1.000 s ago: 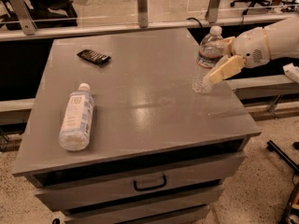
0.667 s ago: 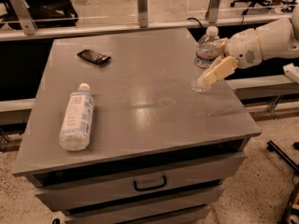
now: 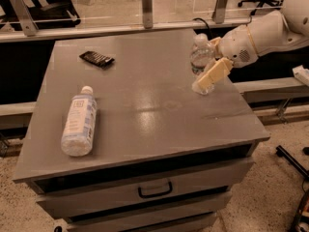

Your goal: Knock water bottle over

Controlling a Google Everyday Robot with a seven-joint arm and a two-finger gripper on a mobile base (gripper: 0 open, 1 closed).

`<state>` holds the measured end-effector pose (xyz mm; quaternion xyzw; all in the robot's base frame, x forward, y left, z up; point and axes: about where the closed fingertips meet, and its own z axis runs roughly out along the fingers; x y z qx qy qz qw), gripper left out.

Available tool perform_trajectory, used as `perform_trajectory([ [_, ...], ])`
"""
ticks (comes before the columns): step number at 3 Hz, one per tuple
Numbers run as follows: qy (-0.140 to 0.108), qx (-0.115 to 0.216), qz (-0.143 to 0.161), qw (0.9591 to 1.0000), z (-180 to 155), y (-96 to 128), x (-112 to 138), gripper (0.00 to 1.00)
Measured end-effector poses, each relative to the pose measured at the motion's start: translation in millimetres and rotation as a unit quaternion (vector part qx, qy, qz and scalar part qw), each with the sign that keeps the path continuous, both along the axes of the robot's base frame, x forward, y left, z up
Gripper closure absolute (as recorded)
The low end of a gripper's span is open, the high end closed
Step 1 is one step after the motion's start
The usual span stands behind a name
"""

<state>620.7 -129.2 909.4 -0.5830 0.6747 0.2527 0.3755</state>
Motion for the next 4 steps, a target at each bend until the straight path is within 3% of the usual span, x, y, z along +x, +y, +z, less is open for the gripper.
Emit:
perform_trajectory([
  [1, -0.02, -0.067, 0.023, 0.9973, 0.0, 18.2, -6.7, 0.08],
  [2, -0.032, -0.127, 0.048, 0.9903, -3.6, 36.0, -14.4, 0.1],
  [3, -0.041, -0.168, 0.072, 0.9824, -10.7, 49.2, -21.0, 0.0],
  [4, -0.059, -0.208, 0.088, 0.9723, -19.8, 52.1, -28.6, 0.0],
])
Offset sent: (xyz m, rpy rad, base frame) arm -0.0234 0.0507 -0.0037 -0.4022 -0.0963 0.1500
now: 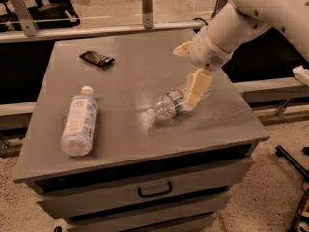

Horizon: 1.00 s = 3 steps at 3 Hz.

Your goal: Knock water bottle over

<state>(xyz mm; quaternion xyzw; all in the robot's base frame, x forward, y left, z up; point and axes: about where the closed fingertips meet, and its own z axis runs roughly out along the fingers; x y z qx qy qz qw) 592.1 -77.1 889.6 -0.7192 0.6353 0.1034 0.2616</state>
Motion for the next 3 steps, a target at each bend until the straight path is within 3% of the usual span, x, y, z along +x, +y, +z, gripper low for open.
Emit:
perform_trajectory([
  [2, -0.05, -0.063, 0.031, 0.9963, -28.6, -12.3, -19.2, 0.0],
  [3, -0.05, -0.063, 0.031, 0.9963, -28.6, -12.2, -19.2, 0.0],
])
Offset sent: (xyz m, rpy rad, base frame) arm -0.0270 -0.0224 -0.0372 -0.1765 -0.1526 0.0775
